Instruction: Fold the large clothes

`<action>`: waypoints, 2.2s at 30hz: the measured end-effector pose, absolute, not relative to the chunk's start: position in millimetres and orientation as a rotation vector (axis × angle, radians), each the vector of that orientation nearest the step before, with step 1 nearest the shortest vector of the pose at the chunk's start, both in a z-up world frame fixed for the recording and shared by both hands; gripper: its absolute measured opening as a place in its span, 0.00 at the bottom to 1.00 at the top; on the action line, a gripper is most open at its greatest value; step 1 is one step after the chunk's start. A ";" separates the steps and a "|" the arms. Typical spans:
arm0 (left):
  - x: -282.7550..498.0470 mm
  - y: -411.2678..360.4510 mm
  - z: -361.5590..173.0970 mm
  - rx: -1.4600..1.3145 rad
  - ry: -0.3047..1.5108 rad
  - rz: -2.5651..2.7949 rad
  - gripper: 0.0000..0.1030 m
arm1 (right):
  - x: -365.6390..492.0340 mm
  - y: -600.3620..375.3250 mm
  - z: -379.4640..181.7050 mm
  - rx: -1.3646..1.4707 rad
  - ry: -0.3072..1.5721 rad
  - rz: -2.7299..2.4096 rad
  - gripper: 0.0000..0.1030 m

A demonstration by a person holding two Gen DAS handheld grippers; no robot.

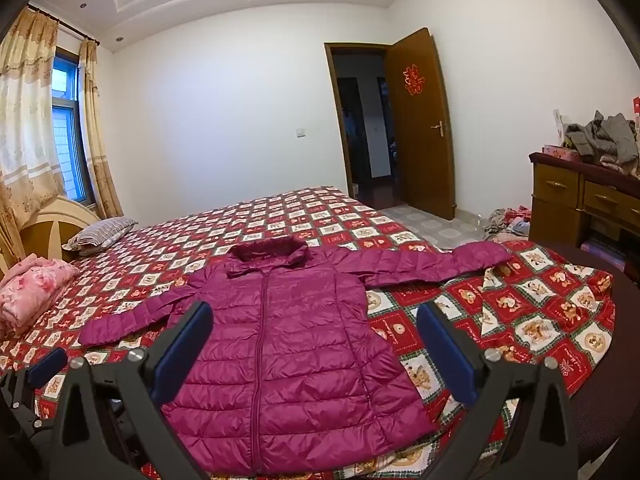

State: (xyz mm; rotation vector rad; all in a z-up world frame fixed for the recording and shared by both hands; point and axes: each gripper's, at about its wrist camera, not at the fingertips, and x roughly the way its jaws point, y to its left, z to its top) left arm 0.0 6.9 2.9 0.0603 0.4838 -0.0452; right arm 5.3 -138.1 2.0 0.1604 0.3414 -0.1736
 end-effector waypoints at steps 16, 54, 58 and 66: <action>-4.4 6.3 4.4 0.070 0.469 -0.051 0.99 | 4.1 -137.9 3.5 0.160 0.343 -0.174 1.00; -6.5 5.0 6.1 0.070 0.464 -0.049 0.99 | 3.8 -138.2 3.4 0.162 0.343 -0.173 1.00; -7.1 5.1 6.2 0.071 0.465 -0.048 0.99 | 3.9 -138.2 3.2 0.162 0.344 -0.173 1.00; -7.3 5.5 5.7 0.072 0.467 -0.048 0.99 | 3.8 -138.0 2.7 0.162 0.347 -0.172 1.00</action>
